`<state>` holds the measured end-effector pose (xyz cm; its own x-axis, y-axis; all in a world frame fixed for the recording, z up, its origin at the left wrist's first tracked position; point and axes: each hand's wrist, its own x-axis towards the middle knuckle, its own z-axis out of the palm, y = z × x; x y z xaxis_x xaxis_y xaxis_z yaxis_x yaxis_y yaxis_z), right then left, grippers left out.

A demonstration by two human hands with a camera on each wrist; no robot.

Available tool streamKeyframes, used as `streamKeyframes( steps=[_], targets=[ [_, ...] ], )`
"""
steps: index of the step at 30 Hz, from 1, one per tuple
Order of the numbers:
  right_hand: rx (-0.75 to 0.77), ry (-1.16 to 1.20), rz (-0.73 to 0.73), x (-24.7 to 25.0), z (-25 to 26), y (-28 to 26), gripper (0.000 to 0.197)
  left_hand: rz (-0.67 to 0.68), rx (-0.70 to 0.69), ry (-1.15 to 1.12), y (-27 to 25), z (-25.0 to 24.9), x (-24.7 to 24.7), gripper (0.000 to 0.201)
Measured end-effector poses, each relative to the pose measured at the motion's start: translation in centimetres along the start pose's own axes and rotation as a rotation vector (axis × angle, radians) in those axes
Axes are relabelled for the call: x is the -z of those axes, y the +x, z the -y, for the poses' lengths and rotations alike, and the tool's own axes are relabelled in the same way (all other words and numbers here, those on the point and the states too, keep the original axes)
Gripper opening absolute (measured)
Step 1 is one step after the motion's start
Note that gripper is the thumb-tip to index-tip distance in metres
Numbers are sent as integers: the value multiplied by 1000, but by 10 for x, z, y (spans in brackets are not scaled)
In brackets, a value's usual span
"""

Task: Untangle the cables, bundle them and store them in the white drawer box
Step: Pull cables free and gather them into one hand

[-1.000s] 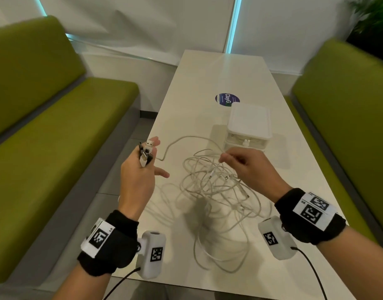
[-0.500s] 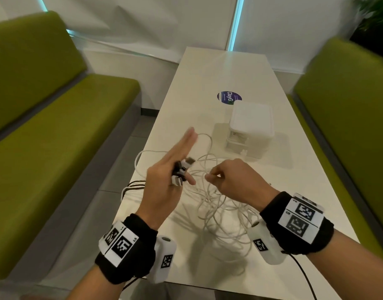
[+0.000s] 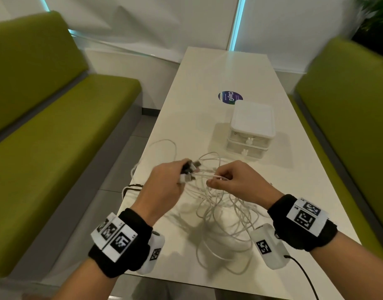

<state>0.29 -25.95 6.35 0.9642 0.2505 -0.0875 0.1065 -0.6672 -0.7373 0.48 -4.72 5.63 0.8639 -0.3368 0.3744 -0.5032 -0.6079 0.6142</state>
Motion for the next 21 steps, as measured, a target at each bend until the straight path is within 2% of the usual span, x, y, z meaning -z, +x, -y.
streamKeyframes(
  steps=[2,6,7,9,11,13,15,17,19,21],
  targets=[
    [-42,113,28,-1,-8,0,42,-108,80,-126,3,3,12,29],
    [-109,56,53,-6,-18,0,51,-460,317,-512,14,16,39,19],
    [-129,68,53,-5,-20,0,52,-509,358,-574,17,23,46,21],
    [-111,88,42,-4,-23,1,52,-492,418,-543,18,37,53,25],
    [-44,65,22,-3,-20,1,51,-428,479,-416,15,45,52,28],
    [-6,30,-1,-3,-15,2,53,-414,514,-322,11,44,47,23],
    [-23,-8,-14,-5,-11,4,56,-441,452,-305,6,39,41,22],
    [-45,-57,-14,-7,-6,7,60,-383,281,-323,4,27,31,42],
    [-29,-109,10,-10,2,11,60,-214,88,-376,1,9,19,64],
    [14,-165,39,-12,11,13,57,-39,-49,-234,2,0,5,76]
  ],
)
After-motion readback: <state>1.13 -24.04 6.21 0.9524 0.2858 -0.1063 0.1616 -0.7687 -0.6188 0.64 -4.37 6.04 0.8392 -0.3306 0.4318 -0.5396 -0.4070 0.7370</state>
